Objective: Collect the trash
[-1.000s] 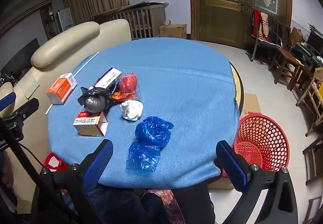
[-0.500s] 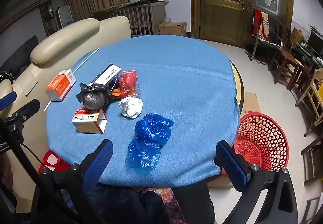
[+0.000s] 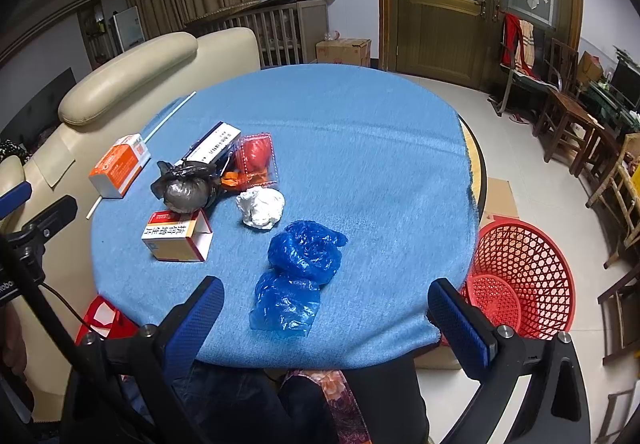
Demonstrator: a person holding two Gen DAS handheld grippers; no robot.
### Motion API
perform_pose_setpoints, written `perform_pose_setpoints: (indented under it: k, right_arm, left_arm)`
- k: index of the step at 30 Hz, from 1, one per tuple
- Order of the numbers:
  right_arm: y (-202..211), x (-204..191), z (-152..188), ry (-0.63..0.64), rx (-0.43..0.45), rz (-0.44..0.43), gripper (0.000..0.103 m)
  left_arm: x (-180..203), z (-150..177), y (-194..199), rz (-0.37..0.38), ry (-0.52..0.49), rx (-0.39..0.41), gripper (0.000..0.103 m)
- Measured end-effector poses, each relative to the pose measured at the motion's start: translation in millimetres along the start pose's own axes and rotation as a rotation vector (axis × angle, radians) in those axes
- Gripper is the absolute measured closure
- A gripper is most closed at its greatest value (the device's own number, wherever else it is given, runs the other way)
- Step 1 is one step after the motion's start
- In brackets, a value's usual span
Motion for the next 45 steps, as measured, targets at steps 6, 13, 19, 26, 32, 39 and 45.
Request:
perform_pose_setpoints:
  k: [6,13,19,26,32,39,45]
  right_arm:
    - [-2,0,0,-0.002,-0.008,-0.001,0.0]
    - [-4,0,0,-0.007,-0.016,-0.002,0.0]
    - [-5,0,1,-0.007,-0.02,-0.002,0.0]
    - [-9,1,2,-0.016,-0.036,-0.001,0.0]
    - [-12,3,3,-0.024,-0.046,-0.001,0.0]
    - [-16,4,5,-0.031,-0.06,-0.004,0.0]
    - [-20,4,5,-0.037,-0.072,-0.006,0.0]
  left_arm:
    - [-1,1,-1,0.0,0.0,-0.004,0.0]
    - [0,1,-3,-0.003,-0.005,-0.008,0.0]
    - [0,2,-4,-0.002,-0.006,-0.009,0.0]
    - [0,4,-6,0.0,-0.007,-0.015,0.0]
    - [0,5,-8,0.003,-0.01,-0.024,0.0]
    - [0,7,-11,0.008,-0.006,-0.033,0.0]
    - [0,9,-14,0.01,-0.006,-0.044,0.0]
Point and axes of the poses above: each gripper's, at about its wrist camera, not at the fingertips, and y roughly against the way its jaws point, x to its right, z to its underside, the point moved 4 cm from there along -y, roughly the way its jaws point, and after that the axes turned 8 degrees about -y, right-handed, at the moved point
